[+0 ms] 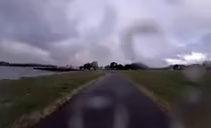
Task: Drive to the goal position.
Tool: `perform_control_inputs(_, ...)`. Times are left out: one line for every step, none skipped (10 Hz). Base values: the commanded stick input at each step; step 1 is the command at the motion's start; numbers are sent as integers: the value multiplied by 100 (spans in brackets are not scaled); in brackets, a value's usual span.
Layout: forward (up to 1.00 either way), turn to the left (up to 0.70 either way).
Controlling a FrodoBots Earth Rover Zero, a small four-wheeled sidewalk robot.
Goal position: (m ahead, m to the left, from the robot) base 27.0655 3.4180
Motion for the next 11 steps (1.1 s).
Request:
perform_control_inputs(70, -4)
perform_control_inputs(70, -11)
perform_control_inputs(70, -14)
perform_control_inputs(70, -14)
perform_control_inputs(70, -14)
perform_control_inputs(70, -14)
perform_control_inputs(70, -14)
perform_control_inputs(70, -14)
perform_control_inputs(70, -14)
perform_control_inputs(70, -14)
perform_control_inputs(70, -14)
